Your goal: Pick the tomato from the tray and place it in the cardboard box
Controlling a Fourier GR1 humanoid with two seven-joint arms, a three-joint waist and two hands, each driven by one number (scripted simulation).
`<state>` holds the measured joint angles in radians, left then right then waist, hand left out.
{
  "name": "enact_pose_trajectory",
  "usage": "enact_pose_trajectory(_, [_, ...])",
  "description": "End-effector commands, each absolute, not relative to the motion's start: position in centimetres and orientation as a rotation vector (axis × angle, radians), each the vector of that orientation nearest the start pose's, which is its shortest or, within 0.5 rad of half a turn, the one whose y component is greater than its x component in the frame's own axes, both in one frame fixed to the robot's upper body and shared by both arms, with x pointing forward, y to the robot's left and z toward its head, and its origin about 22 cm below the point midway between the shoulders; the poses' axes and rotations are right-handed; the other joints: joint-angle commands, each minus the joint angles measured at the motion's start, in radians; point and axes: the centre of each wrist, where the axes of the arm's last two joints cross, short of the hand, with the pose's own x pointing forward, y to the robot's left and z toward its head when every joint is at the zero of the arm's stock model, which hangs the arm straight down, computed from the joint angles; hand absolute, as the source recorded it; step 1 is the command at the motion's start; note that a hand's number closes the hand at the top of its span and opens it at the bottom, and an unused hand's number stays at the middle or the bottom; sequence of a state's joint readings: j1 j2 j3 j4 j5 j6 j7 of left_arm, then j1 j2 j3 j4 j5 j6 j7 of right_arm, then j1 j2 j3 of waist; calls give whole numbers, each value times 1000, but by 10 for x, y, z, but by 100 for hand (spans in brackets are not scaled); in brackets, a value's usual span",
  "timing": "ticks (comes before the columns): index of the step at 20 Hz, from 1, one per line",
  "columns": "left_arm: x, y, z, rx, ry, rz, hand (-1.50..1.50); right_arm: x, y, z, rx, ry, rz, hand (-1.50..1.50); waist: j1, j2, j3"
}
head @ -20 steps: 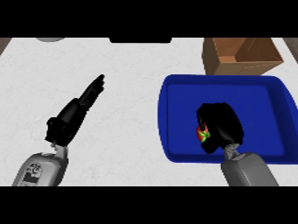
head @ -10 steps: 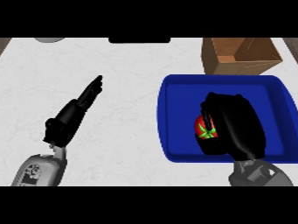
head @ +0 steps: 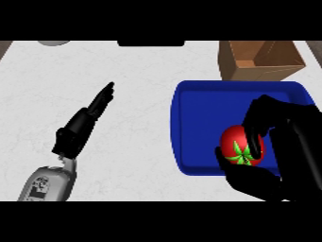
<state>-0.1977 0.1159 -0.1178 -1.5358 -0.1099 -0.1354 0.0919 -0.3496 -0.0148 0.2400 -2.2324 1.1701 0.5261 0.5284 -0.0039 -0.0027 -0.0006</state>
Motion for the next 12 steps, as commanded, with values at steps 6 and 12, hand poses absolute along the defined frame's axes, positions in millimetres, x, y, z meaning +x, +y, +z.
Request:
enact_pose_trajectory(6, [269, 205, 43, -48, -1598, -455, 0, 230, -173, 244, -1153, -1611, 731, 150, 8, 2, 1])
enact_pose_trajectory(12, [263, 216, 54, -32, -1603, -456, 0, 273, -176, 270, -1164, -1625, 664, 150, 15, 2, 0])
